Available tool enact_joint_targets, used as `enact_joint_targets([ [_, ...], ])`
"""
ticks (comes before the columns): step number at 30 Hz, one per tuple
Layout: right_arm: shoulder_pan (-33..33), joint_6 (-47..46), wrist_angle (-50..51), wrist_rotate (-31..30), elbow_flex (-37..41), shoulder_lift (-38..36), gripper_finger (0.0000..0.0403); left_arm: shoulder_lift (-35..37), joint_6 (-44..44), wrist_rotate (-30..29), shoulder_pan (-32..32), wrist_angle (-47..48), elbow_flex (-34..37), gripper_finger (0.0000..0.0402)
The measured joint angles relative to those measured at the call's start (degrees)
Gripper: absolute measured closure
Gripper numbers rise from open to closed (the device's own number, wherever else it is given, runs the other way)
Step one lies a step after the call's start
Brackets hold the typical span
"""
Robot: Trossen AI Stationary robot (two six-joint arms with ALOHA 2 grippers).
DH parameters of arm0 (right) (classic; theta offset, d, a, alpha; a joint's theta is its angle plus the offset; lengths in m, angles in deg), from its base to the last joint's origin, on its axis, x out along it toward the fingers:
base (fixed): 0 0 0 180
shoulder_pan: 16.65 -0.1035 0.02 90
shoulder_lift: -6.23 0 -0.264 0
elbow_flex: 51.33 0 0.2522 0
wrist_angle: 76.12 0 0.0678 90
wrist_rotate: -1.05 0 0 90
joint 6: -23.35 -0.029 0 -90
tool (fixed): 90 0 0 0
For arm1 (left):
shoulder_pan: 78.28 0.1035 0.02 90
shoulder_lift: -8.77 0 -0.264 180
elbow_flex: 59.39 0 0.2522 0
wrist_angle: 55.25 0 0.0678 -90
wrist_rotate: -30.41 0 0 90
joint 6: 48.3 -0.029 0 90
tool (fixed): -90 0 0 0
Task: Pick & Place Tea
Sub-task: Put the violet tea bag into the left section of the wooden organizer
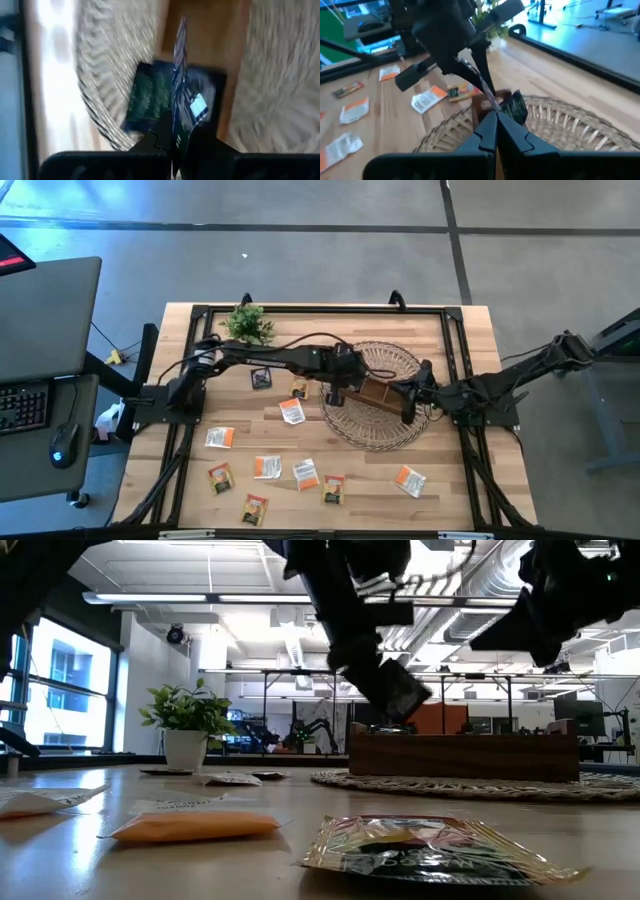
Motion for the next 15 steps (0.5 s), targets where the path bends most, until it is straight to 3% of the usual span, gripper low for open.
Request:
enact_joint_targets([
  [4, 1.33, -2.70, -0.72, 3.79, 1.42, 0.51, 0.0401, -0.05, -1.86, -1.03, 0.02, 3.25, -0.36, 0.0372],
  [9, 1.76, -4.90, -4.09, 4.27, 2.15, 1.44, 0.0399, 0.01, -2.64, -1.44, 0.02, 4.16, -0.26, 0.0323],
  [15, 1.76, -4.48, -6.39, 4.99, 2.12, 1.79, 0.0401, 0.01, -0.10, -11.38, -0.02, 2.61, -0.26, 0.0271],
])
